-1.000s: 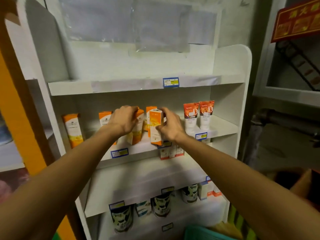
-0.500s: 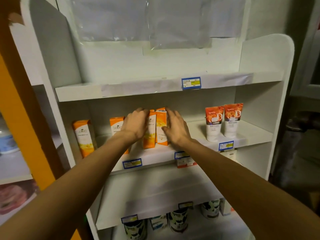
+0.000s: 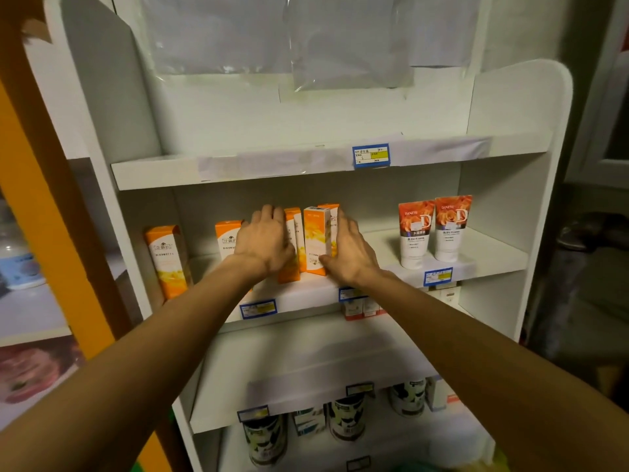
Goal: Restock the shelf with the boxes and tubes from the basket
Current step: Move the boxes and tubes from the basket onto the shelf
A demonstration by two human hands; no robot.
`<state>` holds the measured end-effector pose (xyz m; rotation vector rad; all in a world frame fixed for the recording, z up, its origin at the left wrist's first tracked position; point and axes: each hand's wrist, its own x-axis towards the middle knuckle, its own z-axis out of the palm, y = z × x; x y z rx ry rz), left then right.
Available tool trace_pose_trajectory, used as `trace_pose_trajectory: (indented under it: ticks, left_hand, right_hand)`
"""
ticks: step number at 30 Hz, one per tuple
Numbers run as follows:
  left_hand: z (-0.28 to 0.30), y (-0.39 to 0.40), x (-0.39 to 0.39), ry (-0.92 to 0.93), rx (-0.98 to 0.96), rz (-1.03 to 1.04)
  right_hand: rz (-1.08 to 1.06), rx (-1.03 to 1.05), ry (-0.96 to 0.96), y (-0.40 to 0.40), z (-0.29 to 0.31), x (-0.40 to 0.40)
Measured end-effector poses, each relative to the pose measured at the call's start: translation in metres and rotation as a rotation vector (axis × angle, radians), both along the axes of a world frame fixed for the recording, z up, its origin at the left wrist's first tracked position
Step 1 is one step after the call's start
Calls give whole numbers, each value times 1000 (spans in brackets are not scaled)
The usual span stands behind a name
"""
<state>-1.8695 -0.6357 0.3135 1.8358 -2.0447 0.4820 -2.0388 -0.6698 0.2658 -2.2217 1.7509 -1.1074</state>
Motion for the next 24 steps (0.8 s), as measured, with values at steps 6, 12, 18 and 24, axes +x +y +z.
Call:
trace_pose_trajectory:
  ticks: [6, 12, 18, 24]
  left_hand:
    - [-6, 12, -8, -69, -49, -29]
    - [-19, 25, -28, -293, -55, -136]
    - [-39, 39, -64, -372, 14, -153]
    - [-72, 61, -114, -321, 71, -216]
  right_hand:
    - [8, 11, 43, 8, -7, -9]
    - [-1, 43, 151, 34, -11, -34]
    - [-46, 123, 343, 69, -22, -77]
    - [-78, 177, 427, 121, -48, -131]
